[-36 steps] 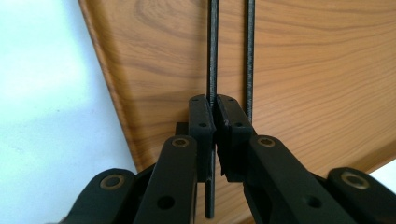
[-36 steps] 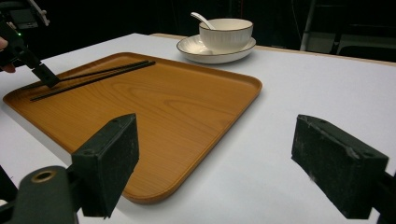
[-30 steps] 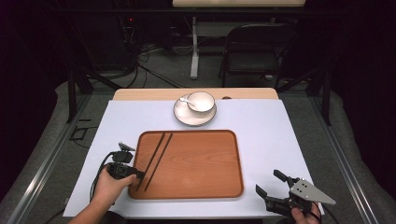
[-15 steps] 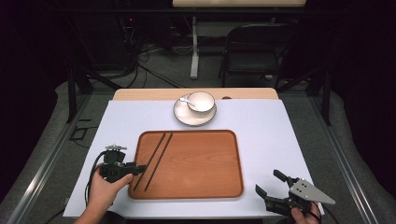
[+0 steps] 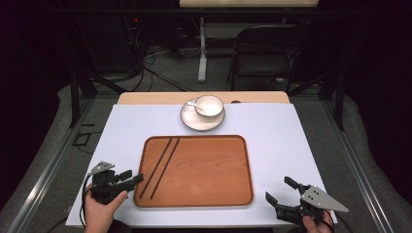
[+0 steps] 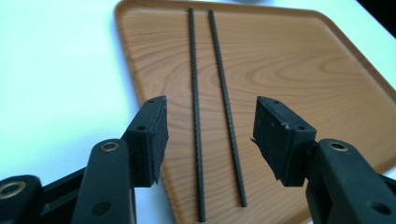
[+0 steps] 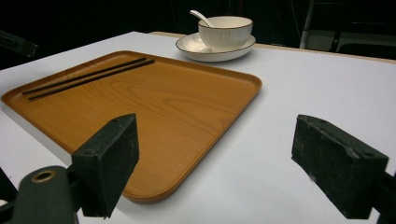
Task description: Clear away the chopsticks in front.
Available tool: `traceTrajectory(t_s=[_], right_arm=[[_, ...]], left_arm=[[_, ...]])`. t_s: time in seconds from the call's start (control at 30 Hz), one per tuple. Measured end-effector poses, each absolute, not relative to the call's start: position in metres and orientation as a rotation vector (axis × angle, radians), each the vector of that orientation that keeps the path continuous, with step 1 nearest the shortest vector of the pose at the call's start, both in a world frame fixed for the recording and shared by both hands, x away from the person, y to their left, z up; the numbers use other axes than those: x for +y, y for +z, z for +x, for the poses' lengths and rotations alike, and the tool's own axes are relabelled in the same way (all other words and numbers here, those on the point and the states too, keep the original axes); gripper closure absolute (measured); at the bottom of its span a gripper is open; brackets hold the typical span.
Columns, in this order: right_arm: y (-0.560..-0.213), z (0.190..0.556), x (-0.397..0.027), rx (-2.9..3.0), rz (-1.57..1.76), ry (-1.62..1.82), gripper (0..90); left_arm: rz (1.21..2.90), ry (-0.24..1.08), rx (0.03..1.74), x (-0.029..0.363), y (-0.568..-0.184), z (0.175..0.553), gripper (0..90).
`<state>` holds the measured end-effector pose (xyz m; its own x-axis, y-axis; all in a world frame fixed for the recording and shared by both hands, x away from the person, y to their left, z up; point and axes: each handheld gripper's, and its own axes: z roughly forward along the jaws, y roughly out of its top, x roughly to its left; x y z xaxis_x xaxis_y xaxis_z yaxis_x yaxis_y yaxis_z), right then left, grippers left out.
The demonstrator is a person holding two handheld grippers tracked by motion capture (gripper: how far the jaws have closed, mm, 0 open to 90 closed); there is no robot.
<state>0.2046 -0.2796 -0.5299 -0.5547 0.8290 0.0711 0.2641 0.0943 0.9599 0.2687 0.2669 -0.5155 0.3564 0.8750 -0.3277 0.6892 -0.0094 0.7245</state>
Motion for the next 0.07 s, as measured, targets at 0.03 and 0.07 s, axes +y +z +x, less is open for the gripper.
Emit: traceTrajectory(t_s=[0.03,0.07], right_arm=[[-0.5299,0.2048,-0.2798,1.877,1.07,1.476,14.4],[-0.53,0.2049,-0.2798,1.876,1.08,1.479,14.4]], left_arm=[[1.743,0.274,1.393,0.2686,-0.5167,0.2685,43.7],[1.73,0.281,1.4,0.2701,-0.5179,0.2685,43.8]])
